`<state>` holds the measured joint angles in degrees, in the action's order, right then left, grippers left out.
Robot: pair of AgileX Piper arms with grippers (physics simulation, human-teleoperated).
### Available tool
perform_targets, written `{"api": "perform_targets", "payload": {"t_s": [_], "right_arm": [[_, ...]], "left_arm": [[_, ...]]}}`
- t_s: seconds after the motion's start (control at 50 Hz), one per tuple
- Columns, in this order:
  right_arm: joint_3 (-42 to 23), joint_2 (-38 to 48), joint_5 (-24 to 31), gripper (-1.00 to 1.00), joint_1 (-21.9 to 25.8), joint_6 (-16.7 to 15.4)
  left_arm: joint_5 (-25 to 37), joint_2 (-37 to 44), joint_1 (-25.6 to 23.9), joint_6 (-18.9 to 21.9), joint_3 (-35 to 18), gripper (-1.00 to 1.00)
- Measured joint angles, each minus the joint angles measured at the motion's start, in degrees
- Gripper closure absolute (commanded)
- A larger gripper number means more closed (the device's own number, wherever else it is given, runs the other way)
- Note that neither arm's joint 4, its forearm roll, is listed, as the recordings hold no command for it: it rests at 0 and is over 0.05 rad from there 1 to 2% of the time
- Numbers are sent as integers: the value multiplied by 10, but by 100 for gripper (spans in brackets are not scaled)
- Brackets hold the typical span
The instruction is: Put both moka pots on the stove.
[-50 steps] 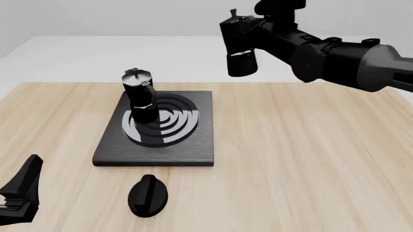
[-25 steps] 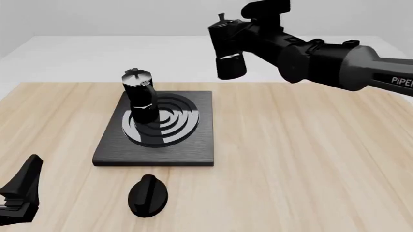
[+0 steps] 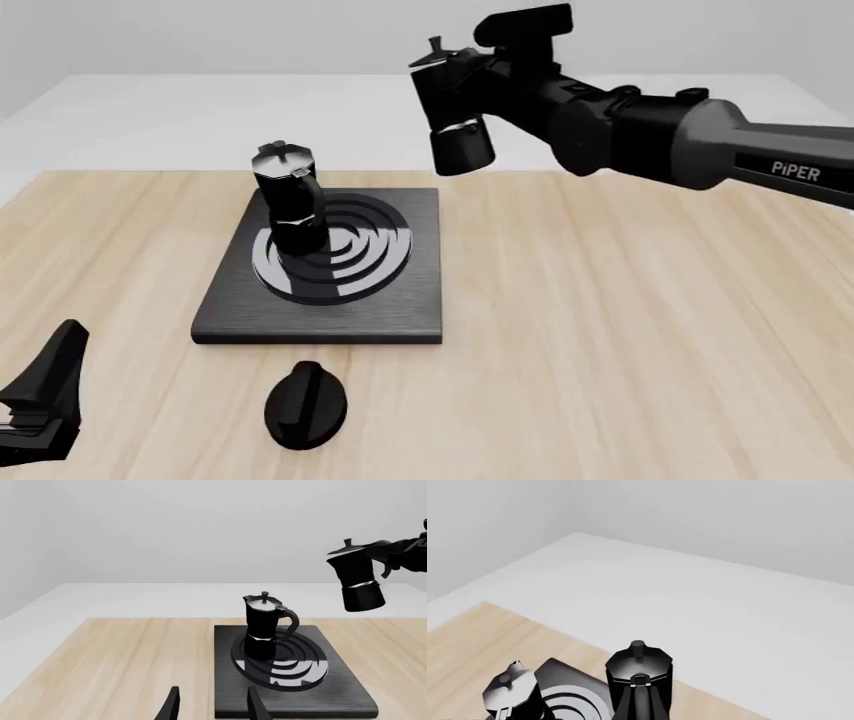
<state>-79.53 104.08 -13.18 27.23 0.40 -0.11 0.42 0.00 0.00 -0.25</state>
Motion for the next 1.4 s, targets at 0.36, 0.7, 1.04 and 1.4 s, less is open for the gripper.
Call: {"api": "perform_targets", "payload": {"t_s": [0.36,0.7,1.04,1.4], "right_arm": [[-9,9,3,100,15,2],[-25,27,9,100,27,4],[-51,59,16,100,41,4],[-83,103,23,100,51,-4]], "left_arm": [[0,0,0,0,0,-100],[0,0,0,0,0,-100],[0,0,0,0,0,-100],[0,0,0,0,0,-100]]}}
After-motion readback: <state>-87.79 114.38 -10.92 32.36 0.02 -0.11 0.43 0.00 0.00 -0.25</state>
